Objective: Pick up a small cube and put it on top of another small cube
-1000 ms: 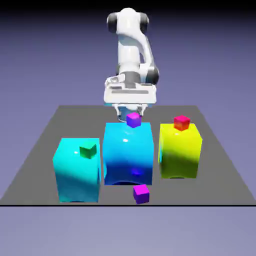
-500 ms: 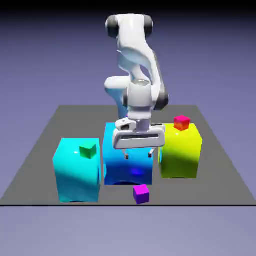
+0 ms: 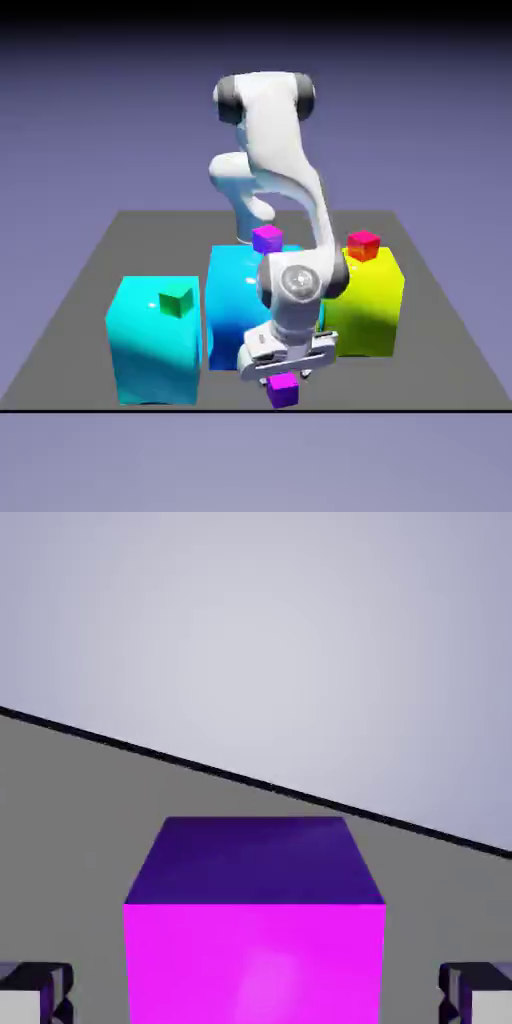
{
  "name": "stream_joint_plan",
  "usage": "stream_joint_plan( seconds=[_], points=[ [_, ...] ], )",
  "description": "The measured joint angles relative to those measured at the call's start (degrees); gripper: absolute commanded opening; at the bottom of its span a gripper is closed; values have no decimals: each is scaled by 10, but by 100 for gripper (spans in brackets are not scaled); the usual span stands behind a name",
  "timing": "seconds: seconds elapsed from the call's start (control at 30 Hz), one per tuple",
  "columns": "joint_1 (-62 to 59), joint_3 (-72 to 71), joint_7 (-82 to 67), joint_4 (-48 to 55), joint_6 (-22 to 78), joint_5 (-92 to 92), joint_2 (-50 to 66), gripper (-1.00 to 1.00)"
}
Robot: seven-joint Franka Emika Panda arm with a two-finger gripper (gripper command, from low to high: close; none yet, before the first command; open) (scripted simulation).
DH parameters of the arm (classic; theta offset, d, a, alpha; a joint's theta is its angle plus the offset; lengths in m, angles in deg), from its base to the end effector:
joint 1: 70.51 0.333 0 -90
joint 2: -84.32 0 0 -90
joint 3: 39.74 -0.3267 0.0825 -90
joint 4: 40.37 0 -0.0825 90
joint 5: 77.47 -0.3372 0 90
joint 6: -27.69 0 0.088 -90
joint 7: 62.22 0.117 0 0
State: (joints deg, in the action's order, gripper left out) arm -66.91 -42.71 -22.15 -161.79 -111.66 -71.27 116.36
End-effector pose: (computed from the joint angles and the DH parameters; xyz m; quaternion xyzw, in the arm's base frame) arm 0.5213 0.0595 0.1668 0.9618 -0.2448 -0.1056 0.0627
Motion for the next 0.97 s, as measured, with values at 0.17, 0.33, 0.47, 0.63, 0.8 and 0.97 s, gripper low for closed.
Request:
stream_joint_plan(
  seconds=[0.17,0.33,0.47,0.63,0.8,0.97],
  points=[
    [-4,-13,-19,18,90,-2,-73,-100],
    [-70,2,72,83,211,-22,-135,-100],
    [-128,21,165,133,310,-56,-190,-100],
    [-207,46,282,193,433,-98,-258,-100],
    [-202,60,317,136,381,-136,-262,-100],
    [-200,58,314,85,326,-137,-258,100]
  ],
)
